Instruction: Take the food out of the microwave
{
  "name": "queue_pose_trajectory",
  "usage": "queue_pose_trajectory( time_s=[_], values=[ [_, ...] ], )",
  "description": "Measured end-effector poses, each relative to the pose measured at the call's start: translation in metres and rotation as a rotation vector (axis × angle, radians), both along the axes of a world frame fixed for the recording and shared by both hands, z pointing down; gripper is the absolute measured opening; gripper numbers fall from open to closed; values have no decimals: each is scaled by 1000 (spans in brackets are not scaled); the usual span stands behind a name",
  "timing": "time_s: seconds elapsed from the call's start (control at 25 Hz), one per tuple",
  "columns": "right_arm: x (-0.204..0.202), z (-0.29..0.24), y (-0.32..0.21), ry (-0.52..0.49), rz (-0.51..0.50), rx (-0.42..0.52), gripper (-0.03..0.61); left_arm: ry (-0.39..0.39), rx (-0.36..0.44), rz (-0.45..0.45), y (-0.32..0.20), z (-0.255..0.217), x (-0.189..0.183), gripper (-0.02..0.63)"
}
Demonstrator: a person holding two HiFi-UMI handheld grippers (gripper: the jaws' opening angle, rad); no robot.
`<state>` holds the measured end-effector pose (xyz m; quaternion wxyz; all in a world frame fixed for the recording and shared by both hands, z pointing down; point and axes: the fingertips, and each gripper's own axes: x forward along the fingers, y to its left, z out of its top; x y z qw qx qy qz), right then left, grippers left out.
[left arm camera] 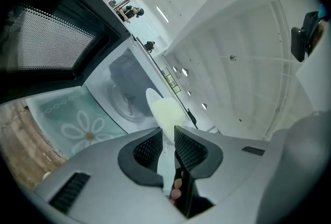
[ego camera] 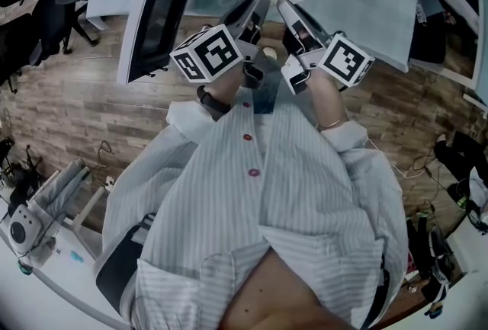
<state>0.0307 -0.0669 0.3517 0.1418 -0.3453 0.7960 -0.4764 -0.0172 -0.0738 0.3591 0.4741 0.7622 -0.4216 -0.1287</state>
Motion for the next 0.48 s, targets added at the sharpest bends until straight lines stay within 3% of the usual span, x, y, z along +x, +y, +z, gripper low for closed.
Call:
queue_pose_trajectory(
  time_s=[0.48],
  values=[
    [5,8,2,22,8,-24,81,-10,18,49,0,1,4,78]
  ],
)
